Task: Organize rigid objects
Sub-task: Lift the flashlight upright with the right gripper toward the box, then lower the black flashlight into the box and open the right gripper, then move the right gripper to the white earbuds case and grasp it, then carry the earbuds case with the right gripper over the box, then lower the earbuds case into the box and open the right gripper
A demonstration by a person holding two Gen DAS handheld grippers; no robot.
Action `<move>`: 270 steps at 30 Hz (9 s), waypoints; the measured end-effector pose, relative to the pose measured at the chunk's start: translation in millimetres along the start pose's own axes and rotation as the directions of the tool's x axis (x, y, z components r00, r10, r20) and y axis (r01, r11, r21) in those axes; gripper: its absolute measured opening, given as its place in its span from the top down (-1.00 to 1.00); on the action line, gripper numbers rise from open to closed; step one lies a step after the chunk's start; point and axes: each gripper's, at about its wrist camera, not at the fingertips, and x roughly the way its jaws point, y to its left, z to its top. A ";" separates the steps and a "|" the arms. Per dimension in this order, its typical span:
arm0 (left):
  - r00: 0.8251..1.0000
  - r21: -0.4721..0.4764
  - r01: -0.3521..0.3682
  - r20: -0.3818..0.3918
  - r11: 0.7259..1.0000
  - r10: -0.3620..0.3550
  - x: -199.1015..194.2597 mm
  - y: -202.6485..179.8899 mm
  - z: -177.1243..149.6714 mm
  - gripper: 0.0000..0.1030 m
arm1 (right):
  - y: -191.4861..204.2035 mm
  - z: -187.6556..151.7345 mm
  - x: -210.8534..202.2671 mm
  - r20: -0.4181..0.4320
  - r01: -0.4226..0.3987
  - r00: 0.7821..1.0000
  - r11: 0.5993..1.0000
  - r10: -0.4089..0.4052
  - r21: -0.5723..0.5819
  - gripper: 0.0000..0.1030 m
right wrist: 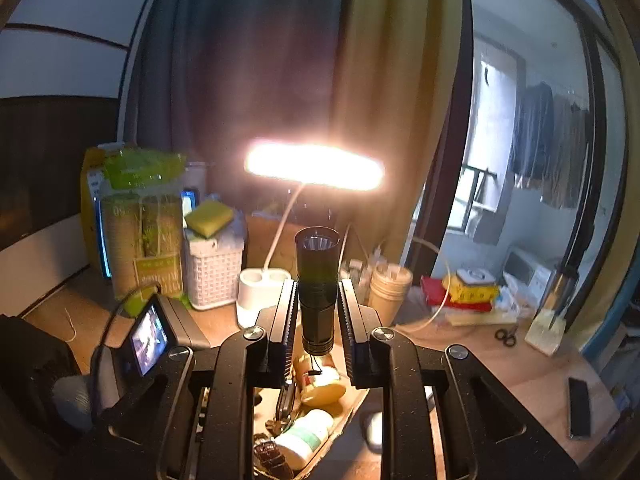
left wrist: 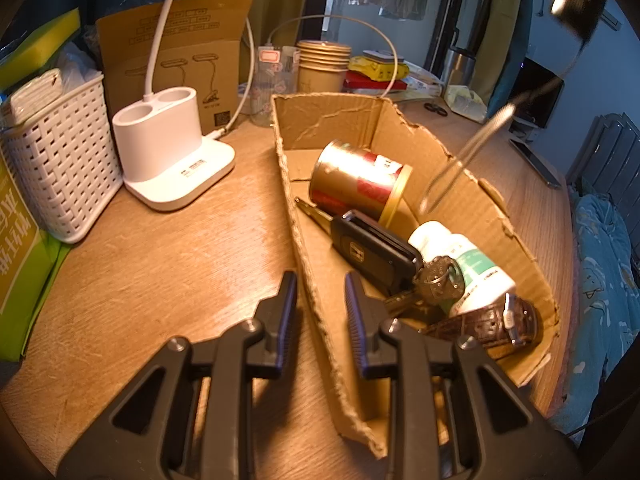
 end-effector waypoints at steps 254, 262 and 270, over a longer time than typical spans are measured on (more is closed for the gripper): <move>1.000 -0.006 0.007 -0.005 1.000 -0.007 4.8 2.5 0.0 0.50 | 9.2 -99.1 112.8 -0.424 0.110 0.906 0.976 -0.020 0.189 0.05; 1.000 -0.005 0.001 -0.002 1.000 -0.001 4.5 2.2 0.0 0.50 | 9.3 -93.2 100.6 -0.390 0.109 0.920 0.975 -0.026 0.194 0.02; 1.000 -0.003 -0.008 0.002 1.000 0.008 3.6 0.6 -0.7 0.50 | -3.5 -83.6 78.8 -0.353 0.146 0.933 0.968 -0.067 0.202 0.00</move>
